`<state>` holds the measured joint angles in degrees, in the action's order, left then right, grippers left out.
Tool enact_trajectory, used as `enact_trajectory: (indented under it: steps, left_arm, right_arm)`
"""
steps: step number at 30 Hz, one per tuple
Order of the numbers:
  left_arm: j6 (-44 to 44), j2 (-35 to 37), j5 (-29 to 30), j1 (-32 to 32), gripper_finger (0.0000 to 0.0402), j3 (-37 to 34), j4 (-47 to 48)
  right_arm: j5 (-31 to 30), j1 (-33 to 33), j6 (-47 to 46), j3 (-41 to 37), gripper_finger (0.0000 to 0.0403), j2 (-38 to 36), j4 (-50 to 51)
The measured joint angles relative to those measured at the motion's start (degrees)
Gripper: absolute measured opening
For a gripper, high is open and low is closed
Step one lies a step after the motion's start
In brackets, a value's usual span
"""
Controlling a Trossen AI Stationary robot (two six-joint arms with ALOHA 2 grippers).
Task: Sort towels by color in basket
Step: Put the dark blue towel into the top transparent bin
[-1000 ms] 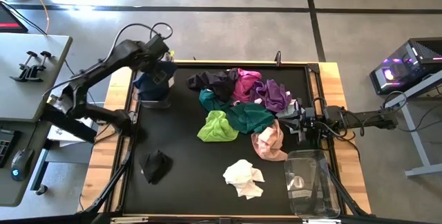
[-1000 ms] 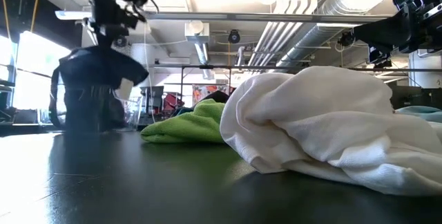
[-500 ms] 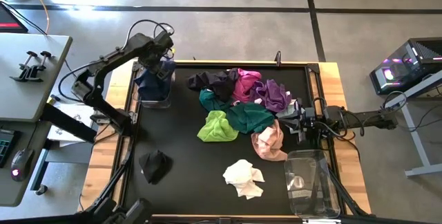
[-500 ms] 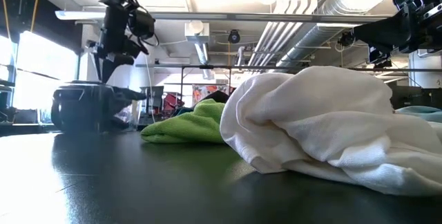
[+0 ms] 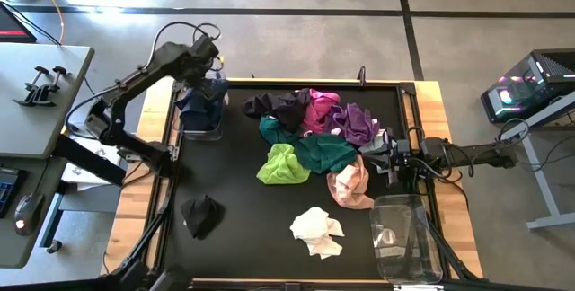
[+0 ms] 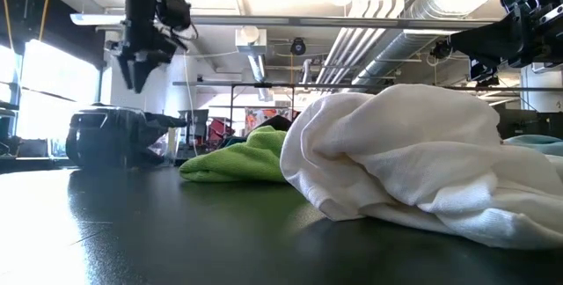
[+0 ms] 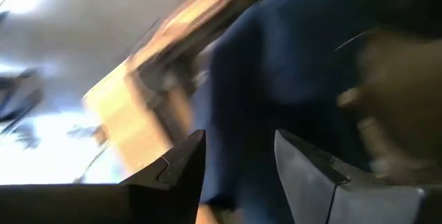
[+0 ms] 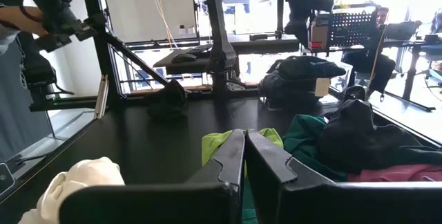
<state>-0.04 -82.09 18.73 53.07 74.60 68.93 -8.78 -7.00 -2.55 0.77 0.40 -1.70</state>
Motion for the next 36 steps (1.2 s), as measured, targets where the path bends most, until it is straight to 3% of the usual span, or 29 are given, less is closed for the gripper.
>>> enact_trajectory:
  steps: [5,10,15,21,26,36]
  left_arm:
    - [0.59,-0.36,-8.39,0.86,0.0121,-3.48,-10.04]
    - [0.68,-2.86,-9.04,2.32,0.0079,-9.3,-19.05]
    - [-0.8,-6.9,-9.63,4.18,0.0041,-12.99,-22.05]
    - [-0.83,-12.54,-9.21,5.64,0.0012,-13.72,-22.65]
    - [-0.8,-13.56,-4.64,5.84,0.0001,-13.7,-22.07]
    - [-0.83,-3.28,-3.21,4.18,0.0,-7.34,-11.29]
  right_arm:
    - [0.0,-0.01,0.0,0.01,0.0009,0.0,0.01]
    - [0.0,-0.01,0.0,-0.01,0.0009,0.0,0.0]
    - [0.0,0.01,0.0,0.0,0.0009,0.0,0.01]
    - [0.0,0.01,0.0,0.0,0.0009,0.0,-0.01]
    - [-0.02,0.01,0.0,0.01,0.0009,0.0,0.0]
    - [0.0,0.0,0.0,-0.01,0.0009,0.0,-0.01]
